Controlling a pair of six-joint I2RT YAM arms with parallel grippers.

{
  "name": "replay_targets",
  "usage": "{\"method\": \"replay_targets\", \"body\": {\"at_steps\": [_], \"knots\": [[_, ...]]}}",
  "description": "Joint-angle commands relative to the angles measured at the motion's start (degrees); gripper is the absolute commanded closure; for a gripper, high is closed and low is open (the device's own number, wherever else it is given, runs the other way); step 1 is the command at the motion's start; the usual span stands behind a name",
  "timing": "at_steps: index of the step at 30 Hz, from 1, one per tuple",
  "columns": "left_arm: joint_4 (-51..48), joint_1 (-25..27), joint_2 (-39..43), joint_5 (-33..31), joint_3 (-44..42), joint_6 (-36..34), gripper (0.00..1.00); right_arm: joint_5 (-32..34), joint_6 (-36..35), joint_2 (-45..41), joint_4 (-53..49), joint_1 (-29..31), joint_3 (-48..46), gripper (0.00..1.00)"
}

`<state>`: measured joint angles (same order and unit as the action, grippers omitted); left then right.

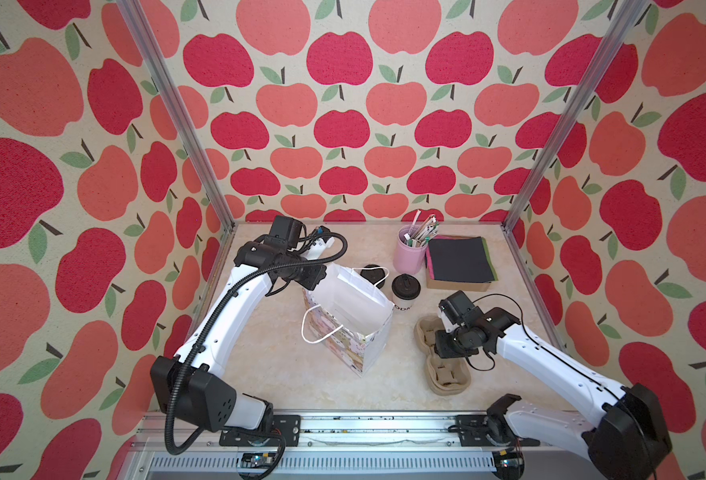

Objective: Pack the takeout coffee
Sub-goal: 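Close the right gripper on the cup carrier's end rim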

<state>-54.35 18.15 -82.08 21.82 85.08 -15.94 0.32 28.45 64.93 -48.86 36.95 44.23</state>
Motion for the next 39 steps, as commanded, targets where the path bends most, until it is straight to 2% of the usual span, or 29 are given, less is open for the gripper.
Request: {"method": "replay_targets", "body": {"at_steps": [1,12,17,21,27,39], "knots": [[-0.06,0.31,1.14,0.82,-0.85,0.37,0.91,-0.63,-0.59,-1.04,-0.15,-0.19,-0.42,0.63],[0.17,0.39,1.03,0.66,-0.63,0.36,0.91,0.99,-1.24,-5.86,-0.98,-0.21,0.77,0.64],[0.03,0.57,0.53,0.71,-0.49,0.34,0.91,-0.27,-1.98,-3.33,-1.41,-0.02,0.68,0.55],[-0.05,0.66,0.44,0.62,-0.33,0.38,0.91,-0.23,-2.99,-1.03,-1.33,0.50,1.02,0.54],[-0.14,0.66,0.44,0.51,-0.36,0.38,0.91,-0.71,-2.88,1.99,-0.70,1.11,0.60,0.56],[-0.10,0.66,0.79,0.30,-0.45,0.36,0.91,-1.01,-1.91,3.91,-0.03,2.16,-0.26,0.65]]}}
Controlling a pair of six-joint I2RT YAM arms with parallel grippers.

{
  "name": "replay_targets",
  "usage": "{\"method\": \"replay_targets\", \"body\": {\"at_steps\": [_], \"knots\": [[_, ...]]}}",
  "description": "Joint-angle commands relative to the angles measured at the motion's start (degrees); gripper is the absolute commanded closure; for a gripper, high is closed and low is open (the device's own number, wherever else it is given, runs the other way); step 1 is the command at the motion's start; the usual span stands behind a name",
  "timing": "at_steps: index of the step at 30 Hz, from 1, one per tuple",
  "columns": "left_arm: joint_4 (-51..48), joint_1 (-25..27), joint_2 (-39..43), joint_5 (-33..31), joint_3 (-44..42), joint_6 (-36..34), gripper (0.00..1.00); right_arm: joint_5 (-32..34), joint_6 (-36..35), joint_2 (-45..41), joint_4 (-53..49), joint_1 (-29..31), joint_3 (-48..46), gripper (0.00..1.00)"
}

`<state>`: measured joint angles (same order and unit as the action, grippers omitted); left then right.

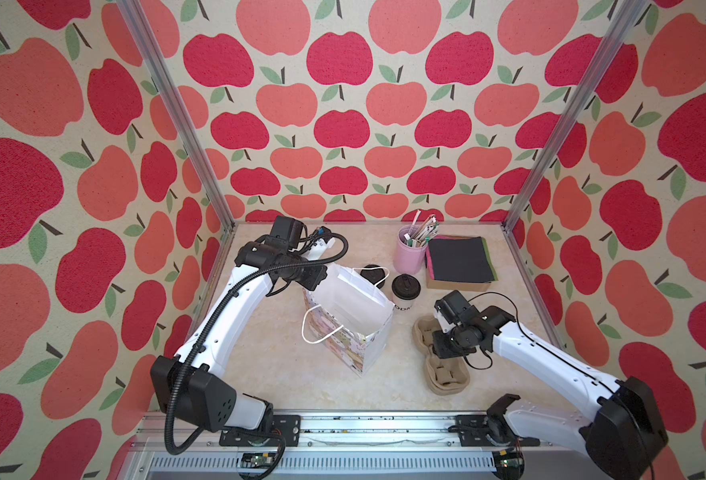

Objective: Pack the takeout coffee
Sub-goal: 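Close the right gripper on the cup carrier's end rim, then lift the cup carrier with the right gripper and carry it toward the bag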

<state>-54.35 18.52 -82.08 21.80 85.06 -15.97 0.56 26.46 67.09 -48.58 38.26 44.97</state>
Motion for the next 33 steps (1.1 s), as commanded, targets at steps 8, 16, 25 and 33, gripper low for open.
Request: {"method": "replay_targets", "body": {"at_steps": [8,16,25,33], "knots": [[-0.17,0.29,0.92,0.25,-0.53,0.41,0.91,-0.05,0.17,-1.53,-1.06,0.94,0.58,0.72],[-0.14,0.33,1.05,0.08,-0.75,0.39,0.91,2.20,-0.71,-4.93,-4.19,0.95,2.93,0.75],[-0.09,0.37,1.06,0.14,-0.54,0.36,0.91,3.76,-1.20,-7.97,-5.41,0.94,5.43,0.76],[0.21,0.37,1.50,-0.66,-0.45,0.40,0.91,5.58,-3.19,-10.37,-7.57,0.94,13.25,0.76]]}}
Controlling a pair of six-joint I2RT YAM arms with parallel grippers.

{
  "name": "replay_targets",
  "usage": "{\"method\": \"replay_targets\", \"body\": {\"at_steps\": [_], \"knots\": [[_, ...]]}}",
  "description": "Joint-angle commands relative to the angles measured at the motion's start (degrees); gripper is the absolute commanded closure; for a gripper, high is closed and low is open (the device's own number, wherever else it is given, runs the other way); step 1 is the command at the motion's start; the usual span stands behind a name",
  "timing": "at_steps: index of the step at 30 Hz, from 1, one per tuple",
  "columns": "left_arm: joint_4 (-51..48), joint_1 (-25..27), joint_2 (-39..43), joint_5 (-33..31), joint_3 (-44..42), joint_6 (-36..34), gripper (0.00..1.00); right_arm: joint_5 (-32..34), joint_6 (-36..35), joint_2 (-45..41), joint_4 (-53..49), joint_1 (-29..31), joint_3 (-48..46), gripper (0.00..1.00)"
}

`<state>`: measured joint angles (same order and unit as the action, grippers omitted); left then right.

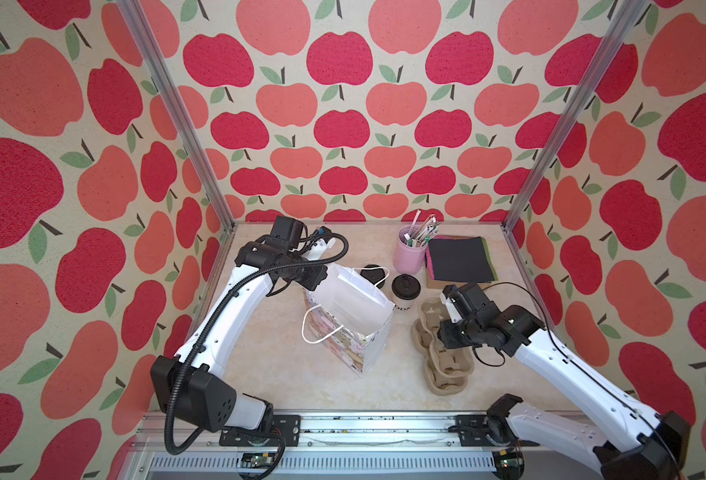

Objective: Pack the takeout coffee
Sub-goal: 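Lift the cup carrier with the right gripper and carry it toward the bag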

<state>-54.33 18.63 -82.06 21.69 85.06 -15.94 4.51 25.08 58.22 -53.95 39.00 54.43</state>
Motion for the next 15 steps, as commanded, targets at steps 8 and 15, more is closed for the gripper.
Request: {"method": "replay_targets", "body": {"at_steps": [8,15], "knots": [[0.36,0.26,1.48,-1.91,-0.14,2.23,0.94,0.46,-5.73,-1.75,-0.06,0.33,13.56,0.76],[0.84,0.26,1.43,-2.44,-0.05,2.84,0.95,-2.98,-7.84,1.93,5.19,1.19,21.55,0.76]]}}
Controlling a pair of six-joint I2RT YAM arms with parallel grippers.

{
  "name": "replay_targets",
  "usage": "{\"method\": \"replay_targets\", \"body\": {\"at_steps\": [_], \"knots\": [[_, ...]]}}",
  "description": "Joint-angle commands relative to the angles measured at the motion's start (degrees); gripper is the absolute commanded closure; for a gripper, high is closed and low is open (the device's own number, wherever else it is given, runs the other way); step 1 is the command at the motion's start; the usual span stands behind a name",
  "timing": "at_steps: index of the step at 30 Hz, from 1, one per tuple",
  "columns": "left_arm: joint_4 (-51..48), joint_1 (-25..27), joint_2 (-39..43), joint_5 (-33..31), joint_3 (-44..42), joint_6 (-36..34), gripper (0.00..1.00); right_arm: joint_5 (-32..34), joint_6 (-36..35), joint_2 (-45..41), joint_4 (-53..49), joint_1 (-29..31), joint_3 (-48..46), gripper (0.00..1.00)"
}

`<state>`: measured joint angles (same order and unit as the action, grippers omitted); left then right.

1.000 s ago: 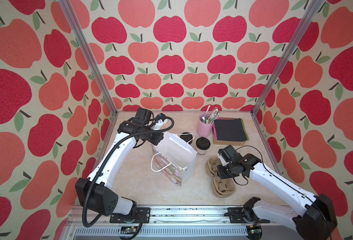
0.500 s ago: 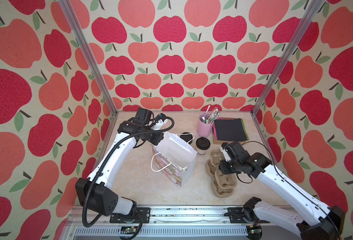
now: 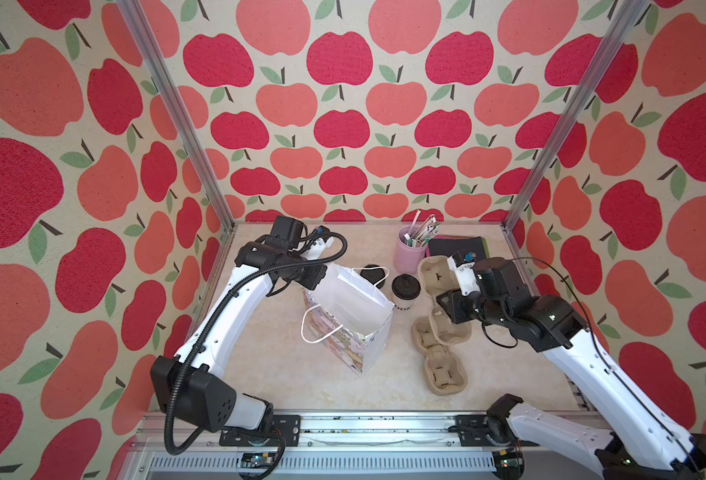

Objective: Pack the takeout coffee
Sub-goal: 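Lift the cup carrier with the right gripper and carry it toward the bag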

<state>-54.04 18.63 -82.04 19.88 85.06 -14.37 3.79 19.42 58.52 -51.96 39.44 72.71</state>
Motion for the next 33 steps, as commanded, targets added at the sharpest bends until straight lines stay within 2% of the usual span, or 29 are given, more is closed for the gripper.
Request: {"method": "replay_targets", "body": {"at_steps": [1,4,8,12,20,26,33], "knots": [[0.56,0.26,1.33,-0.54,-0.03,1.36,0.95,-2.75,-2.25,2.76,3.96,1.14,4.68,0.76],[0.34,0.26,1.12,-0.71,0.20,1.62,0.89,-4.71,-2.35,5.91,5.92,2.08,8.66,0.76],[0.38,0.10,1.62,-1.17,0.73,2.14,0.75,-6.73,-2.30,9.91,7.85,3.59,13.71,0.76],[1.29,0.00,2.91,-0.39,1.17,2.84,0.69,-8.01,-2.19,13.41,9.44,5.39,17.91,0.76],[3.93,-1.63,6.33,0.77,-0.27,3.96,0.67,-8.25,-2.50,19.06,12.37,9.24,22.97,0.75],[3.90,-3.78,7.36,1.34,-1.91,4.37,0.71,-9.09,-2.24,22.43,14.94,11.29,24.83,0.75],[4.90,-6.08,8.72,5.92,-4.43,5.65,0.72,-9.82,-2.41,25.90,15.92,12.50,27.00,0.75]]}}
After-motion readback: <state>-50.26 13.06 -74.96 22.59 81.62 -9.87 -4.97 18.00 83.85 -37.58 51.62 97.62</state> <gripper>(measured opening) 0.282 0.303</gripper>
